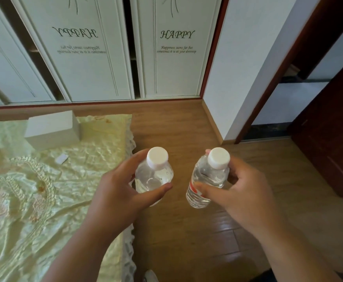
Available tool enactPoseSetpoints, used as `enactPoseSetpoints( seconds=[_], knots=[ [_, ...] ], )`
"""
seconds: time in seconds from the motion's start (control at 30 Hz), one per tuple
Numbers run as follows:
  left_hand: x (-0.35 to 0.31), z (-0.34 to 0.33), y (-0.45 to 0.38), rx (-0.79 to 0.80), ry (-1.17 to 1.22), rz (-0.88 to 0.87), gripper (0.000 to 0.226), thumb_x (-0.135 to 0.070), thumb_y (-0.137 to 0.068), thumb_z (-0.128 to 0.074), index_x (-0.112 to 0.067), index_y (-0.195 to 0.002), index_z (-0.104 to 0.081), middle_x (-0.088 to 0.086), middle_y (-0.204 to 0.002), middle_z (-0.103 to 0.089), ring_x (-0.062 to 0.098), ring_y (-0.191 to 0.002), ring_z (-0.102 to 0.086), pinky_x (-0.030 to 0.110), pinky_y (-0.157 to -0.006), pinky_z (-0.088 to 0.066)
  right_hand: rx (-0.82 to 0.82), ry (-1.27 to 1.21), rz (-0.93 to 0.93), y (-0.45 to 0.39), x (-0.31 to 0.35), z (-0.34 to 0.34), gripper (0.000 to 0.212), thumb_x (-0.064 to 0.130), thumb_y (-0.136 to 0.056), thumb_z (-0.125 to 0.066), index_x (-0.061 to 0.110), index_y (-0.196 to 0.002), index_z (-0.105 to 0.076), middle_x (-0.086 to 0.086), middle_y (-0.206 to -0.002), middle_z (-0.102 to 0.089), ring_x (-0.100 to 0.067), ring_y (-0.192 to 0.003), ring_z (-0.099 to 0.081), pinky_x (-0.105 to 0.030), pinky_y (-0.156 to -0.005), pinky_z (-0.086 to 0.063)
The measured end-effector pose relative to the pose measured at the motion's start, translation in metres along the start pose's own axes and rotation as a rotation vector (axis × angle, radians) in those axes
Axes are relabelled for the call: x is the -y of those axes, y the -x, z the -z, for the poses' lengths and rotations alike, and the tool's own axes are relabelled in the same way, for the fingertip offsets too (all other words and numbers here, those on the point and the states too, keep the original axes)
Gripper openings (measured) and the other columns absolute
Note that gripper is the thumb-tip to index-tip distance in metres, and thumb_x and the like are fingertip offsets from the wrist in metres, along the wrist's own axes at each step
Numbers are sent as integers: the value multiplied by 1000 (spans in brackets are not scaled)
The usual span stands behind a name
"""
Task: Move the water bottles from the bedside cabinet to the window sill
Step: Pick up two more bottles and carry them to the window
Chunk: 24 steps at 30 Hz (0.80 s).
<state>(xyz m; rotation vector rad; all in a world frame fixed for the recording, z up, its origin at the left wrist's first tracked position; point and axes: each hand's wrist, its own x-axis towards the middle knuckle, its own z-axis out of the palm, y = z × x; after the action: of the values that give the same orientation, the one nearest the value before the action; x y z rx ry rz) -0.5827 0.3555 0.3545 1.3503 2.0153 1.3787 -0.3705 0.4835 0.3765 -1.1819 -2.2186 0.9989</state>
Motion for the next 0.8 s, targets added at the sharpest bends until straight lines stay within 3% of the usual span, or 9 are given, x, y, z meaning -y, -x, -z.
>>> enactPoseSetpoints(
  seconds=[0.1,0.3,0.8],
  knots=[
    [10,8,-16,5,-21,-18,78,-53,-61,-87,-42,-132,-58,-27,-116,-68,-3,-111,-64,30,-96,-54,-4,13,-6,-14,5,-8,72,65,-64,-79,49,-131,-56,33,-112,-65,9,-104,-61,-15,-80,-53],
    [20,15,-43,7,-37,-23,72,-53,-60,-88,-58,-123,-54,-35,-113,-65,-8,-106,-64,21,-91,-52,25,36,-39,-43,8,-16,73,59,-66,-83,48,-132,-55,31,-114,-64,7,-106,-60,-11,-80,-46],
    [17,-37,-174,-44,-93,62,80,-51,-61,-90,-39,-134,-59,-27,-115,-69,-3,-109,-65,36,-96,-55,71,-72,-8,-200,-38,10,70,63,-62,-80,51,-126,-53,36,-111,-59,9,-99,-59,-8,-74,-42]
  ],
)
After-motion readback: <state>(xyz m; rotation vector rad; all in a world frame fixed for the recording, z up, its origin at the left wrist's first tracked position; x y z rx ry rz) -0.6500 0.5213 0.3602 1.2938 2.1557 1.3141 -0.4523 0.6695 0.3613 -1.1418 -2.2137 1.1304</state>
